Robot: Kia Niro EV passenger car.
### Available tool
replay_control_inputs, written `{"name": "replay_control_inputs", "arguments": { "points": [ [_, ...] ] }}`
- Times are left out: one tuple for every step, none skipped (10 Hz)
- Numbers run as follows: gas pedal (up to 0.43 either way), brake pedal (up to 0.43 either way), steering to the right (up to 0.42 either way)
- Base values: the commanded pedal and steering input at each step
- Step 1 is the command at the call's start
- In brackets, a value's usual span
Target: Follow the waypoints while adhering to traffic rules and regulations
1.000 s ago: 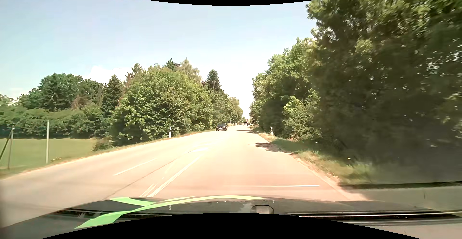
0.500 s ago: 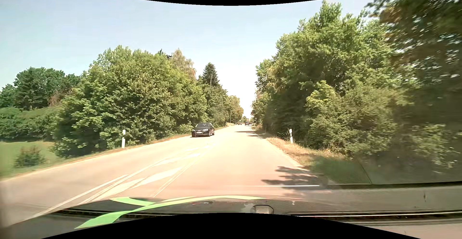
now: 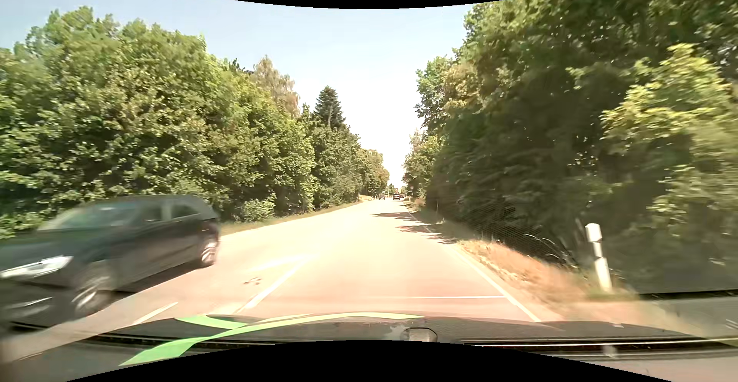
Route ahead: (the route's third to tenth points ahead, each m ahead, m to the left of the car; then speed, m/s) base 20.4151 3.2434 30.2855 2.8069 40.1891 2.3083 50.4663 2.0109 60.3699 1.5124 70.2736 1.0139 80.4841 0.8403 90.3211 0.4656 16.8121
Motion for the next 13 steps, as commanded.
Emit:
{"name": "replay_control_inputs", "arguments": {
  "points": [
    [0.197, 0.000, 0.000],
    [0.177, 0.000, 0.000],
    [0.157, 0.000, 0.000],
    [0.157, 0.000, 0.002],
    [0.157, 0.000, 0.003],
    [0.189, 0.000, 0.002],
    [0.189, 0.000, 0.000],
    [0.209, 0.000, 0.000],
    [0.220, 0.000, 0.000],
    [0.228, 0.000, 0.000],
    [0.228, 0.000, 0.000],
    [0.228, 0.000, 0.000],
    [0.228, 0.000, -0.002]
  ]
}}
